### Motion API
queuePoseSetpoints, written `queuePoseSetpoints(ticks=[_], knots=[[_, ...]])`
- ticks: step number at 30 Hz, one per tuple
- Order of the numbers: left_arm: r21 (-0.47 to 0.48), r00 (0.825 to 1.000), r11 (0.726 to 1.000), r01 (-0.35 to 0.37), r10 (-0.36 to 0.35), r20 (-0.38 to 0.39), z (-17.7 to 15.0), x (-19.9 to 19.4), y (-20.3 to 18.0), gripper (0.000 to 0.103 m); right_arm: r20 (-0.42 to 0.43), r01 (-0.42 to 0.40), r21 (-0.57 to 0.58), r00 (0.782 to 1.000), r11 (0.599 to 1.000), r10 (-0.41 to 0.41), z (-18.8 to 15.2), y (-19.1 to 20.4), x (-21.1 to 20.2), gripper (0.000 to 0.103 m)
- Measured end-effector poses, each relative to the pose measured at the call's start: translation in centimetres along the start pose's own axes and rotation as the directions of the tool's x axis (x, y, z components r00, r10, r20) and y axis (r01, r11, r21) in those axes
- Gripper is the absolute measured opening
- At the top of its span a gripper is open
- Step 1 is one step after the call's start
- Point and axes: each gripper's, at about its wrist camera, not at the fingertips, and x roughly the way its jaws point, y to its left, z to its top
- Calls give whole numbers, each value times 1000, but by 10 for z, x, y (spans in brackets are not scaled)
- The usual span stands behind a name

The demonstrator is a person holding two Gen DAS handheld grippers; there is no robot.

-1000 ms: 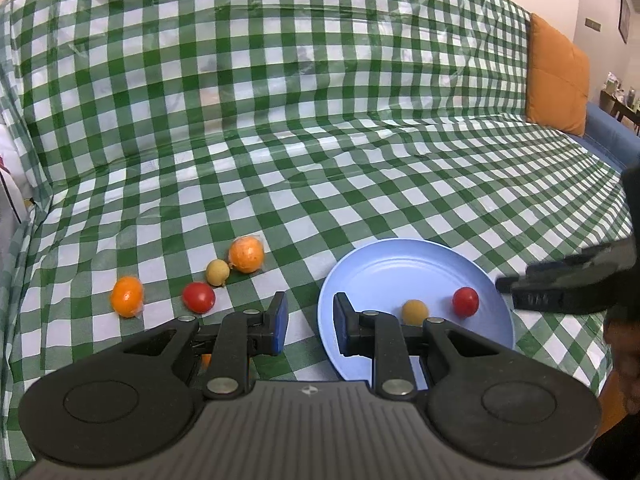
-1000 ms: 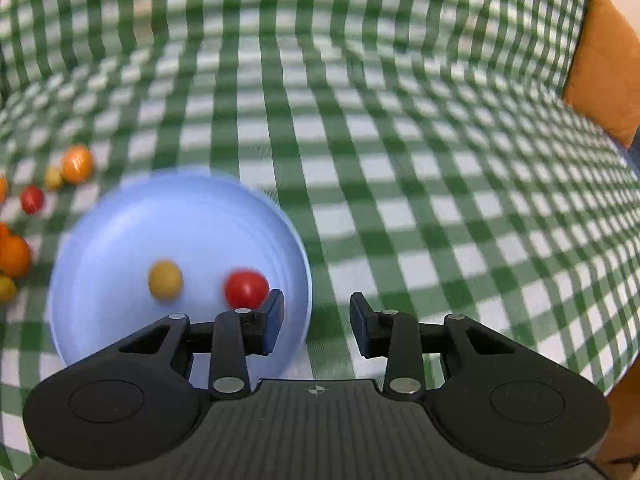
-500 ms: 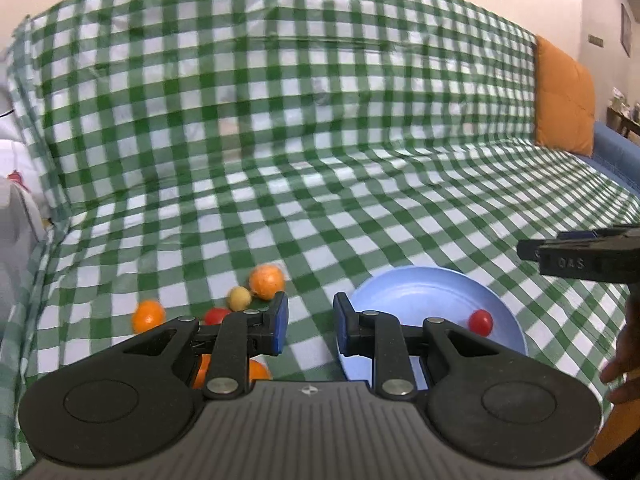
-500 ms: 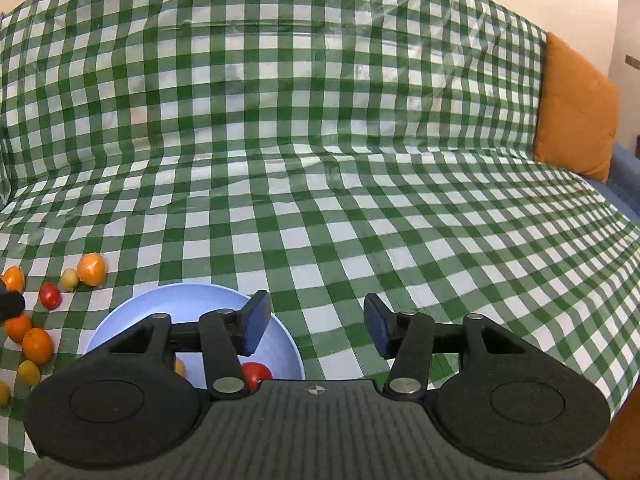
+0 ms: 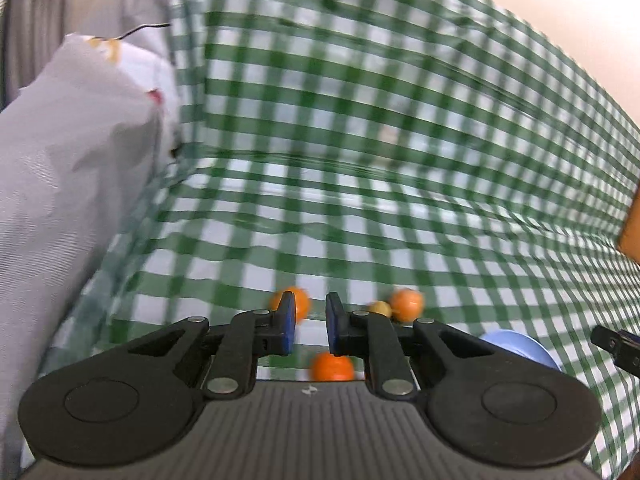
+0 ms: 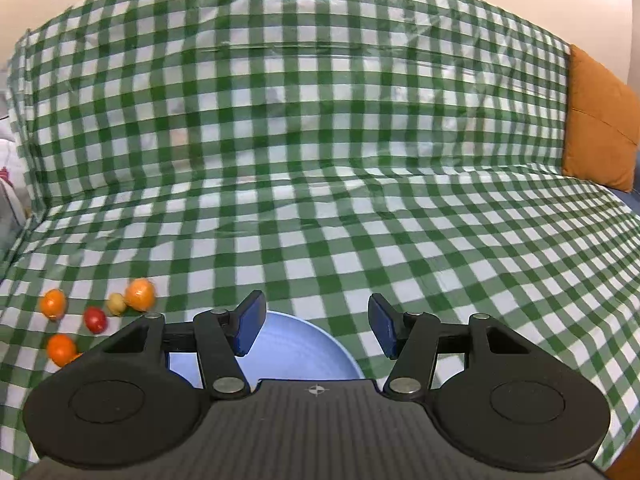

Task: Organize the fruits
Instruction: 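Grasp an orange with the right tool while the left tool grasps another yellow fruit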

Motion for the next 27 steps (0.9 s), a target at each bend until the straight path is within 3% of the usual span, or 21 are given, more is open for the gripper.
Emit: queuePoseSetpoints(ticks=[6, 12, 18, 20, 23, 27], knots=[[-80, 999, 996, -42, 40, -17, 1, 0, 31, 17, 1, -81, -1, 997, 997, 81, 4, 15, 0, 43], [-161, 996, 984, -71, 62, -57, 1, 2, 57, 17, -8, -166, -4, 986, 986, 166, 4, 36, 2, 40], [-157, 990, 987, -24, 1, -144, -3, 14, 56, 19, -47, -270, -31, 962, 962, 269, -2, 67, 5, 40], [-130, 973, 991, 17, -46, -227, -9, 25, 49, 21, -67, -321, -48, 946, 946, 317, -8, 81, 6, 40], [-76, 916, 994, 78, -101, -388, -25, 44, 35, 25, -114, -369, -89, 926, 925, 359, -16, 104, 10, 40], [14, 879, 988, 155, -132, -457, -38, 49, 17, 30, -165, -403, -129, 909, 906, 381, -26, 128, 20, 41]])
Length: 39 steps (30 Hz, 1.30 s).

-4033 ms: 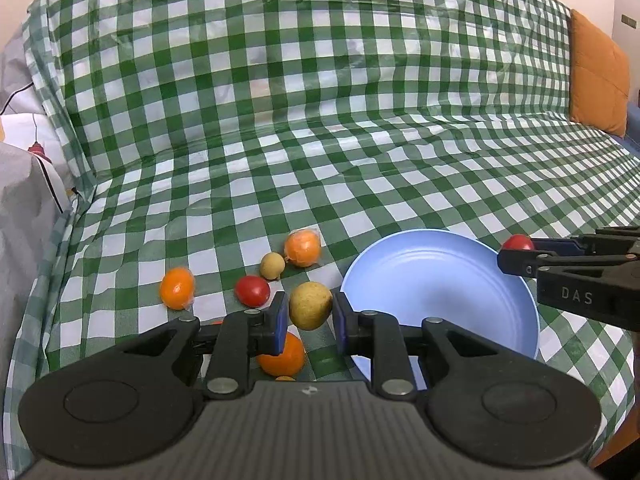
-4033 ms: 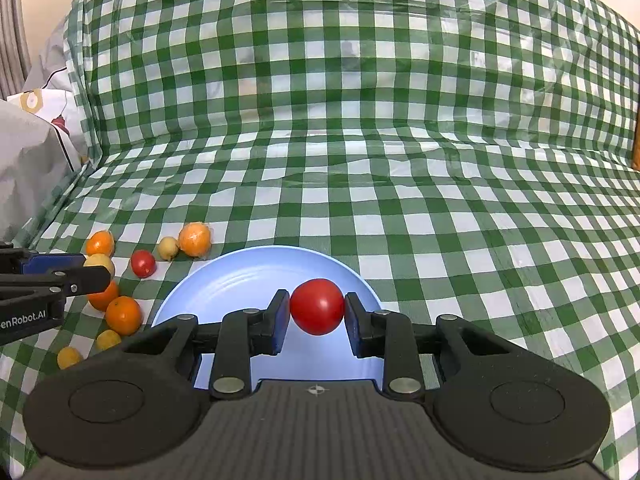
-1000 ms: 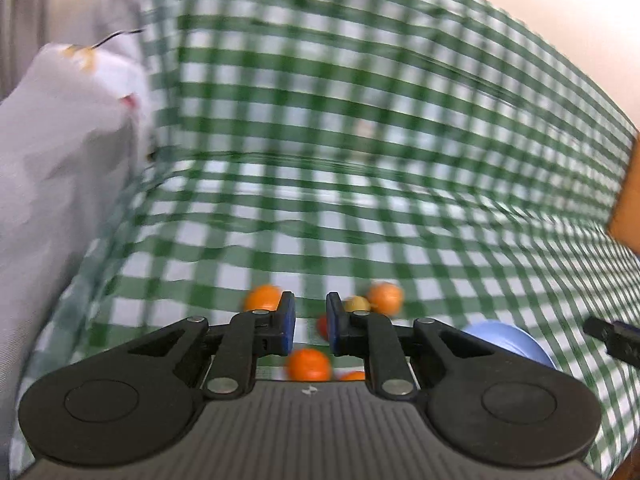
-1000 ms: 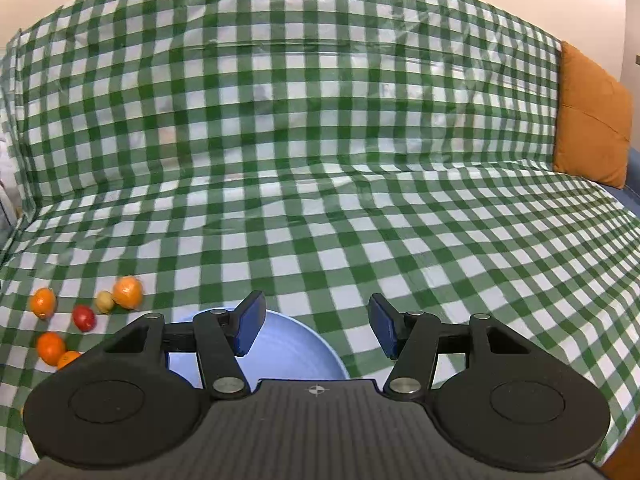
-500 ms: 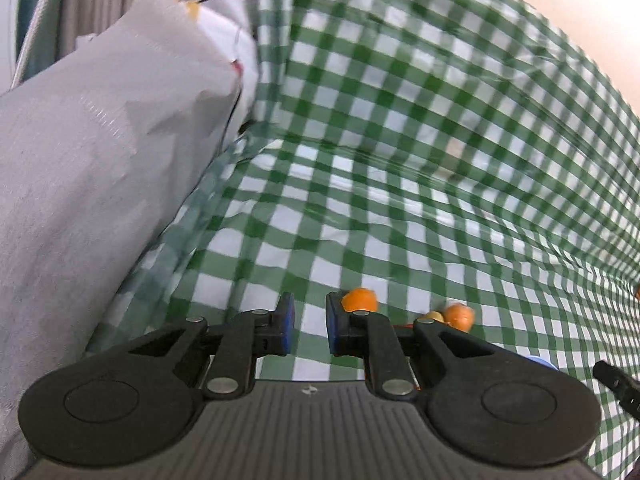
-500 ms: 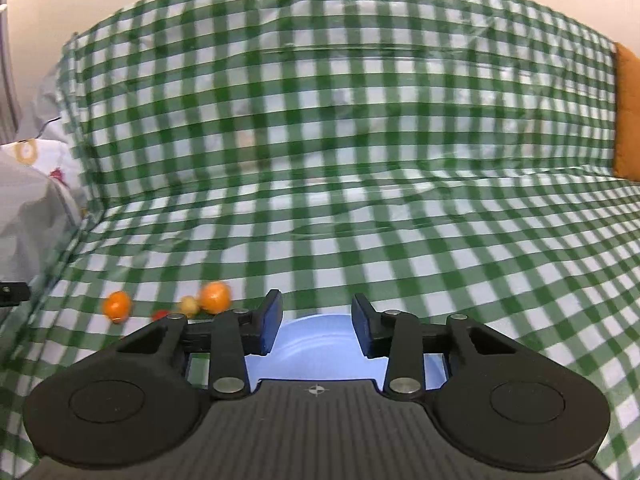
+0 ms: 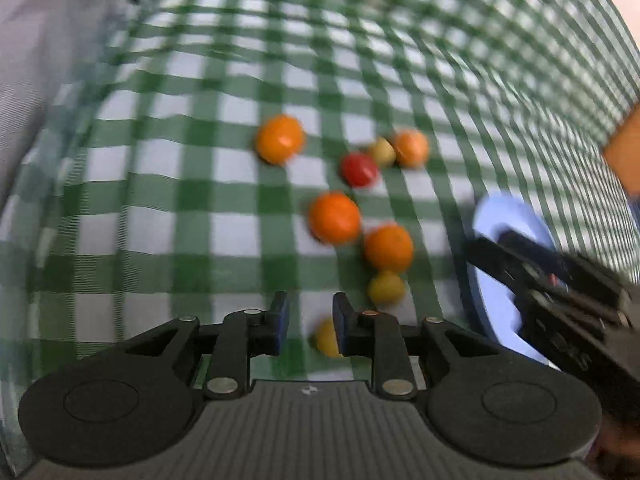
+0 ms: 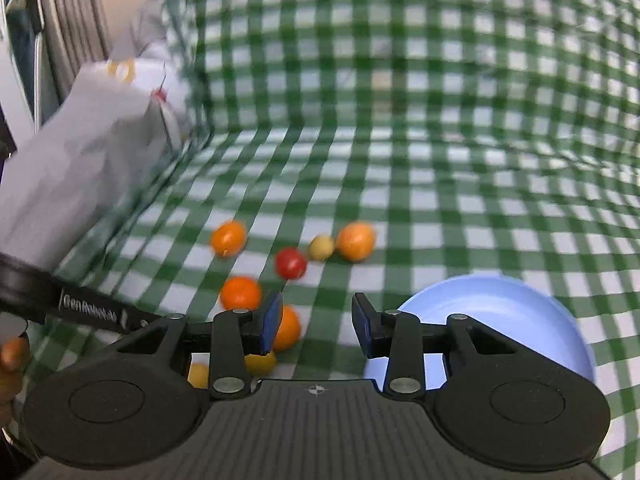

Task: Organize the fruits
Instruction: 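Grasp an orange with the right tool while the left tool grasps another yellow fruit, then carry the orange and the yellow fruit over the light blue plate with both tools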

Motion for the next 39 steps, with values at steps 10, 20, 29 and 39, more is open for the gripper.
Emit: queuePoseSetpoints(ticks=[10, 20, 29, 39], knots=[[126, 997, 992, -33, 42, -70, -13, 21, -21, 31, -57, -77, 97, 995, 992, 82, -3, 3, 38, 51], [185, 992, 979, -81, 97, -80, -23, 31, -34, 27, -168, -25, 37, 985, 999, 31, -8, 19, 79, 50], [94, 993, 989, -111, 114, -34, -13, 20, -22, 27, -112, 35, 37, 993, 999, -31, -1, 11, 62, 39], [97, 989, 984, -146, 147, -4, -10, 3, -26, 27, -66, 55, 74, 997, 996, -50, 9, -5, 33, 39]])
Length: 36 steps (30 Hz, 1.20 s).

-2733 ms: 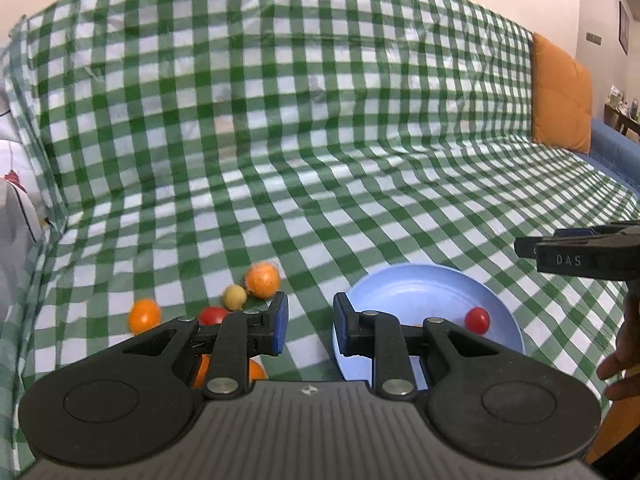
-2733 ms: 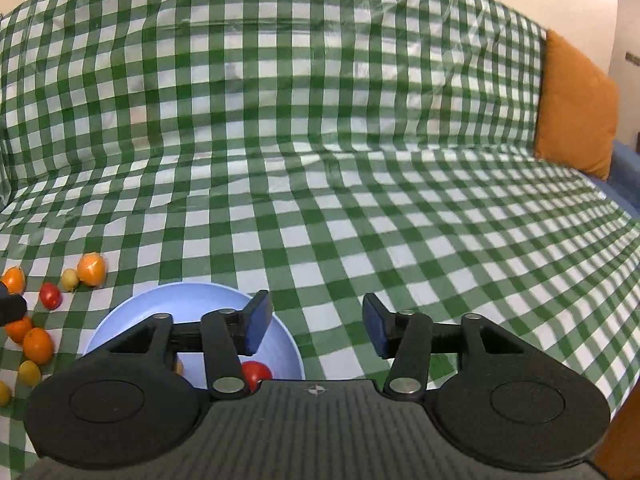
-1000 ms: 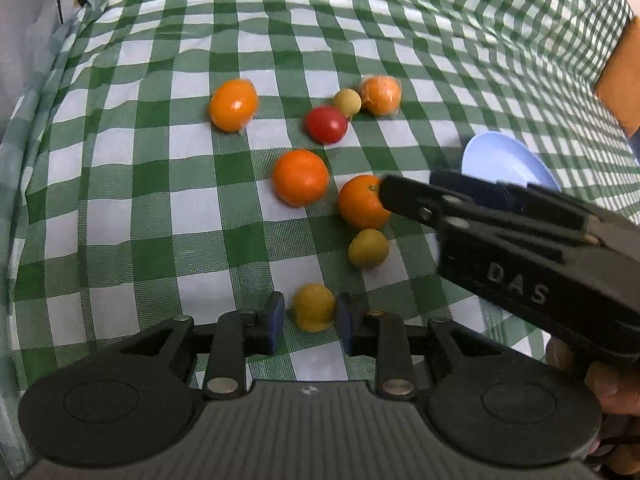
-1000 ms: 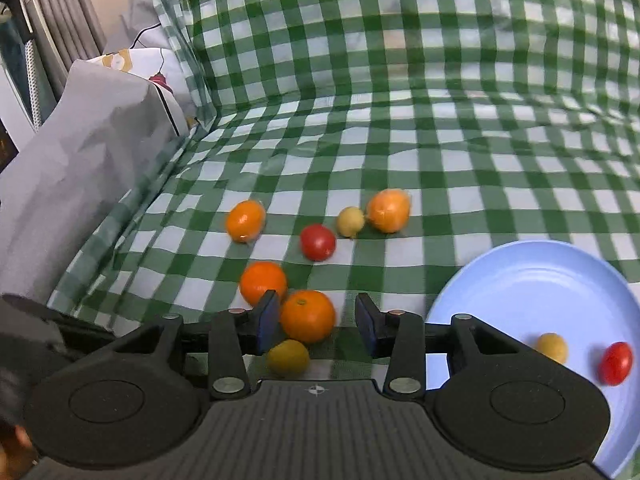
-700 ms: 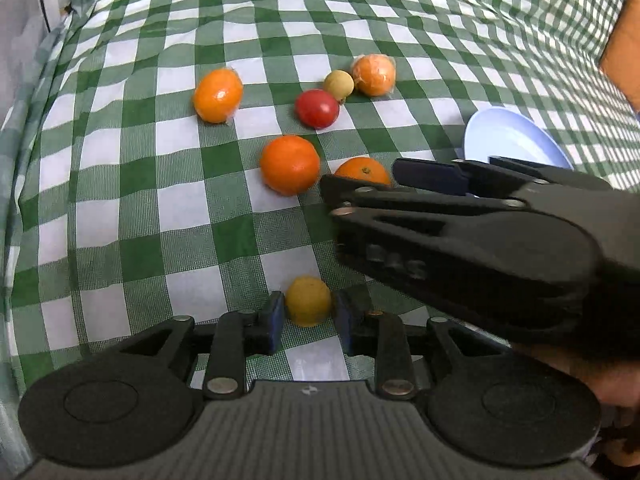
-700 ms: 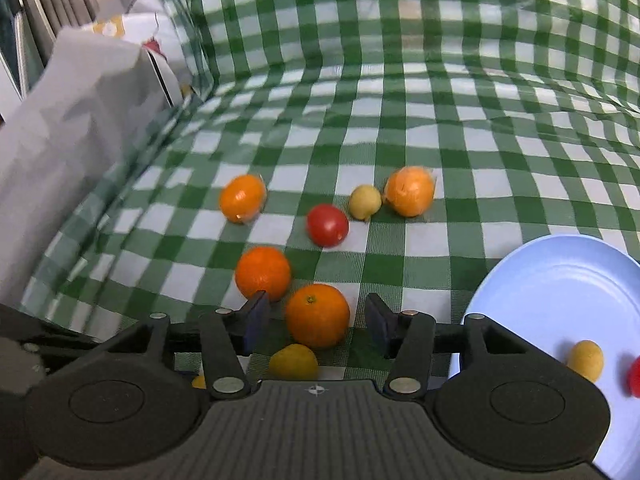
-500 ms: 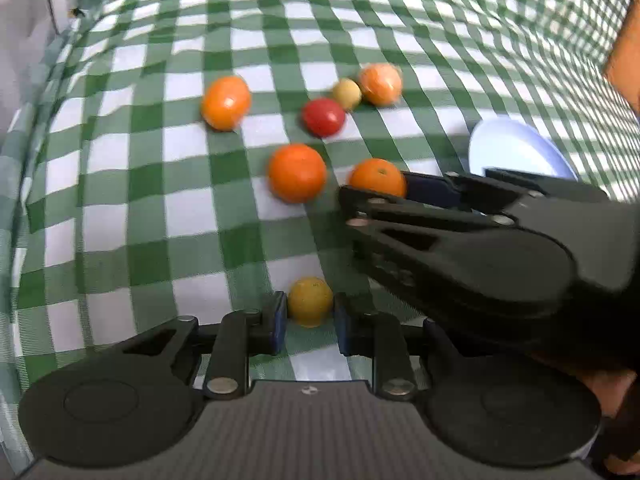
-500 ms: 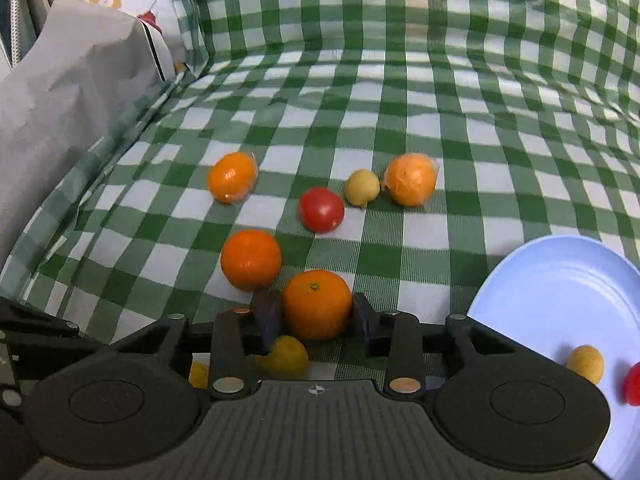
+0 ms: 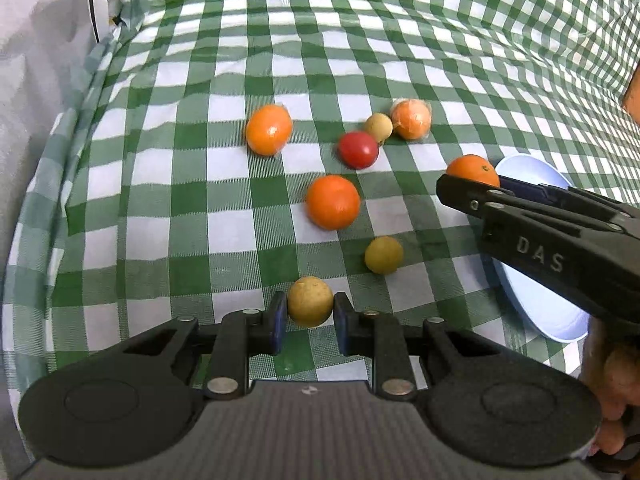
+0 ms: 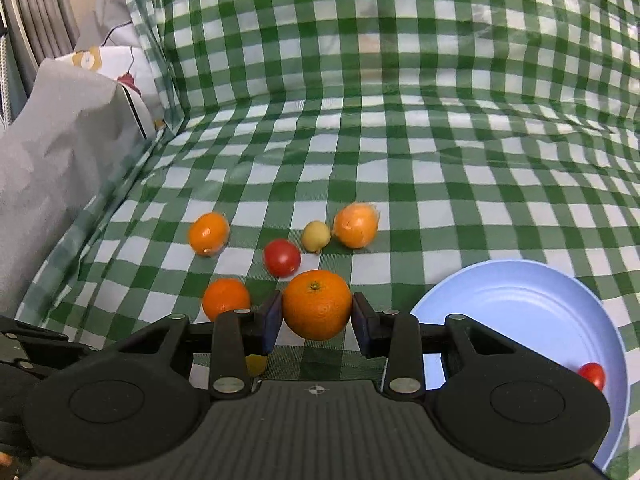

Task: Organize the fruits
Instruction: 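Carry the orange and the yellow fruit over the light blue plate with both tools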

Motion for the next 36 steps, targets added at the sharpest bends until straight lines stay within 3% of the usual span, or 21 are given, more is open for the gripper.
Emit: queuePoseSetpoints(ticks=[13, 36], knots=[[32, 993, 998, -47, 43, 112, 8, -31, -16, 27, 78, 29, -20, 997, 999, -27, 5, -12, -41, 39], [81, 991, 996, -39, 28, 131, 10, -25, -55, 27, 92, 146, 21, 985, 989, -147, -9, -67, -63, 39]])
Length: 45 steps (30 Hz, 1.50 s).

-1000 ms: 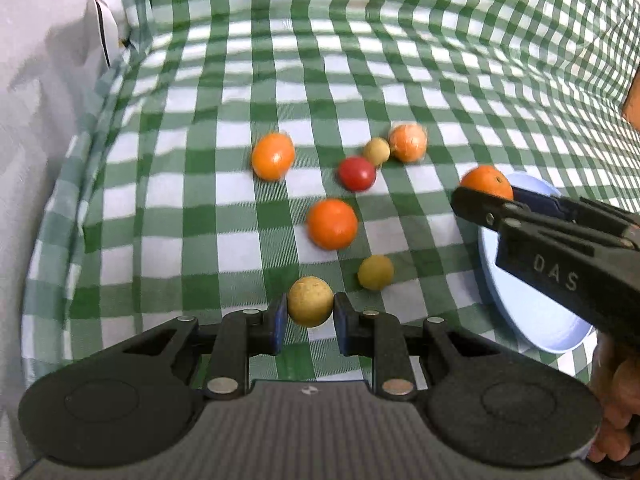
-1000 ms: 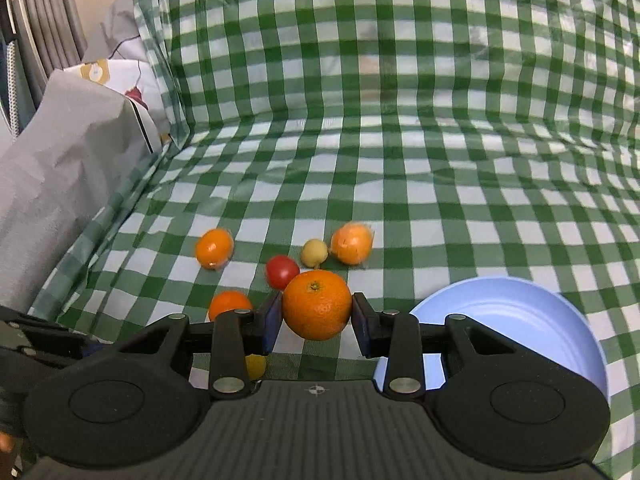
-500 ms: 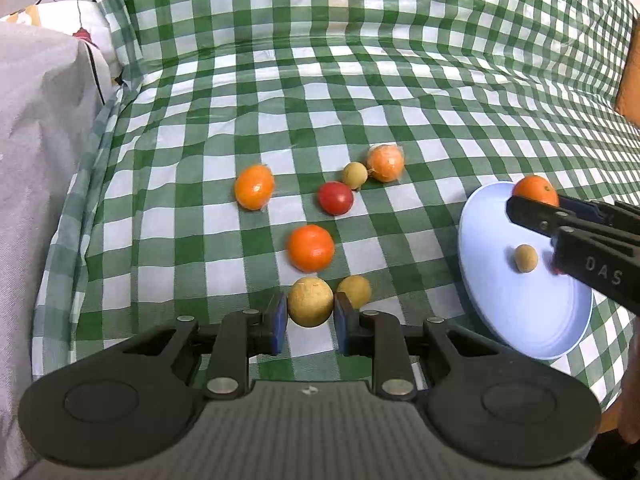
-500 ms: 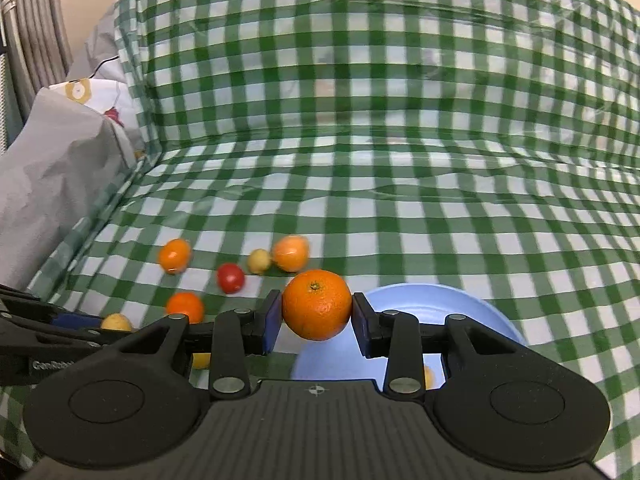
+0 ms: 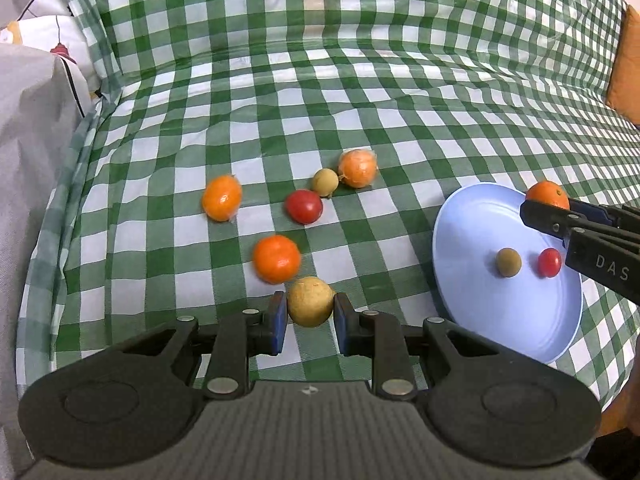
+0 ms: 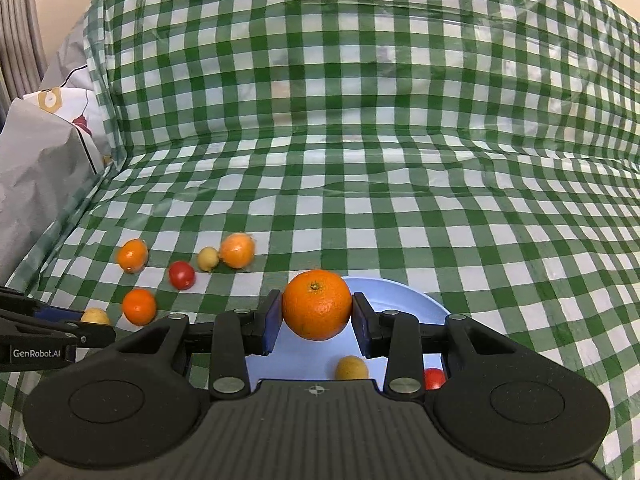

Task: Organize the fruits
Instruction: 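Carry the orange and the yellow fruit over the light blue plate with both tools, then open the right tool to drop the orange while the left drops its yellow fruit onto the plate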

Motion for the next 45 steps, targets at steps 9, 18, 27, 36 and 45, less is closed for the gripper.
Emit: queuePoseSetpoints(ticks=[9, 18, 27, 36, 45], knots=[[1, 999, 1000, 20, -20, 32, 5, 2, -10, 27, 0, 14, 11, 1000, 1000, -14, 0, -8, -4, 39], [6, 996, 998, 59, -59, 71, 10, 3, -27, 27, -4, 41, 22, 999, 999, -41, -2, -20, -10, 39], [26, 987, 993, 119, -122, 108, 13, 1, -40, 27, -4, 78, 48, 997, 996, -78, -3, -37, -12, 39], [121, 964, 967, 225, -239, 120, 8, -3, -68, 27, -17, 113, 67, 994, 991, -112, -10, -56, -16, 39], [203, 958, 951, 234, -261, 115, 2, 0, -93, 27, -26, 124, 49, 992, 991, -122, -14, -60, -16, 39]])
